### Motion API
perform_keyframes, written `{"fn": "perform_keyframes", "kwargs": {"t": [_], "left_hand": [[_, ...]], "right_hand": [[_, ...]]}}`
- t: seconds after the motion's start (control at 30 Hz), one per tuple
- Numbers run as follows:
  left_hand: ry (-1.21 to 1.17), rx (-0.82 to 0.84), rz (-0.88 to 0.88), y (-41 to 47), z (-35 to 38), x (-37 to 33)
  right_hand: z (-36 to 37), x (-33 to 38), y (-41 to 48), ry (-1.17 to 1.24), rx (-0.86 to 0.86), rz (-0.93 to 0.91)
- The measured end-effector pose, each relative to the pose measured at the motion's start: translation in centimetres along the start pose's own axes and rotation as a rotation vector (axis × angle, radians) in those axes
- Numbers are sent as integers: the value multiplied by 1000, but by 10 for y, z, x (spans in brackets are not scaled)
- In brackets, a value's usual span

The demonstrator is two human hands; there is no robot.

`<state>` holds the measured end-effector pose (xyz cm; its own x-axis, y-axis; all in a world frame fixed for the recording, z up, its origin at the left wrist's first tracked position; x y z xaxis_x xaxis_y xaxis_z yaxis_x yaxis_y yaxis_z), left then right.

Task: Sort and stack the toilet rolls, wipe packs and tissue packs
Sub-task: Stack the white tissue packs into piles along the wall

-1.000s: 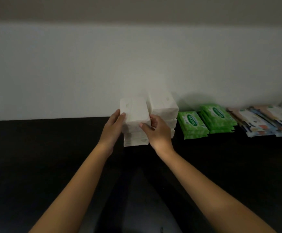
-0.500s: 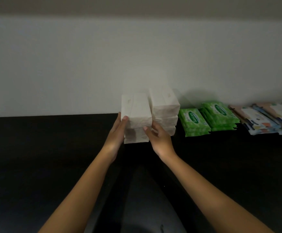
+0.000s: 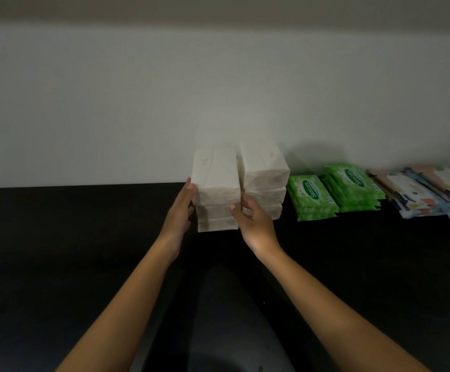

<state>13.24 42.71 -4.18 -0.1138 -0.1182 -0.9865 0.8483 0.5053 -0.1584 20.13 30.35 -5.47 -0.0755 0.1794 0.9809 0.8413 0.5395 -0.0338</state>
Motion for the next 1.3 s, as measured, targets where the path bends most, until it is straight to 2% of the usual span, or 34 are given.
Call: {"fn": "perform_keyframes", "kwargs": {"t": [0.27, 0.57, 0.93, 1.03, 1.13, 1.2, 1.27, 1.3], "left_hand": [[-129, 8, -122, 1, 0, 15], [-151, 106, -33, 8, 10, 11], [-124, 80, -24, 17, 15, 6], [-136, 70, -48, 15, 14, 7], [-165, 66, -39, 13, 14, 7], [-188, 64, -8, 12, 15, 6], [-213, 71, 28, 14, 18, 6], [-210, 81, 50, 16, 20, 7]], "right_hand": [[2, -24, 0, 19, 99, 164], [10, -18, 6, 143, 103, 180], [22, -15, 20, 126, -9, 207], [15, -14, 7, 132, -144, 126], [-8, -9, -3, 97, -403, -138], [-28, -5, 3, 119, -567, -250], [-49, -1, 19, 198, -625, -226], [-57, 0, 28, 252, -575, -176]]}}
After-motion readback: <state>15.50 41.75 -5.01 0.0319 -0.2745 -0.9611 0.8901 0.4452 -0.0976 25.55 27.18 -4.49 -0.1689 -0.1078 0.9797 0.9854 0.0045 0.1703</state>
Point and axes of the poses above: each hand's wrist, its own y-axis towards the middle knuckle, its own z-axis out of the palm, x = y × z, the point moved 1 cm from there along y, towards the middle knuckle, and after that the axes turned 5 degrees about x, right-handed, at the moved point
